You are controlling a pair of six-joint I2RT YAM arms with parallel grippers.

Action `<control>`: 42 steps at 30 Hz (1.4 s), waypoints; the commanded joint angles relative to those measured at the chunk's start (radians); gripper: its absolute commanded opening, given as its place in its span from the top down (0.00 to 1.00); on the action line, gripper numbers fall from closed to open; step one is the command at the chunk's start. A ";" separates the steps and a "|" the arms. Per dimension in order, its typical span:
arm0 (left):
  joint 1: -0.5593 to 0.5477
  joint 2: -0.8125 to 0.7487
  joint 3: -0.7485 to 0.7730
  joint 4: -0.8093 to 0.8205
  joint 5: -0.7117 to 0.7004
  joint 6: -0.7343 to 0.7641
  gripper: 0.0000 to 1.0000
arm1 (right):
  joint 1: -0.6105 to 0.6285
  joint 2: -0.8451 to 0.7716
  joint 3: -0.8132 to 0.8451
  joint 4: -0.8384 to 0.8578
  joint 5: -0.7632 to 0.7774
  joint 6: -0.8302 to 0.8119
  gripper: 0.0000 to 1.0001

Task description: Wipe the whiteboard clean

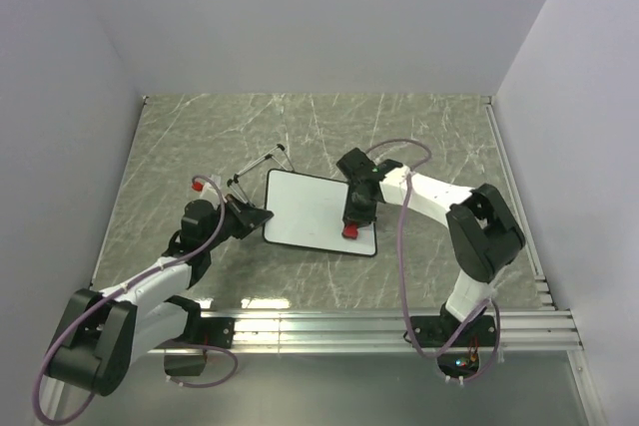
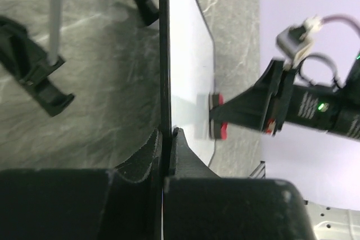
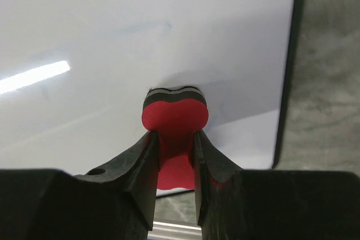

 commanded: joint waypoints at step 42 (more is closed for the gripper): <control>0.029 0.084 0.313 -0.258 -0.028 0.199 0.99 | 0.095 -0.045 -0.434 0.499 -0.121 0.230 1.00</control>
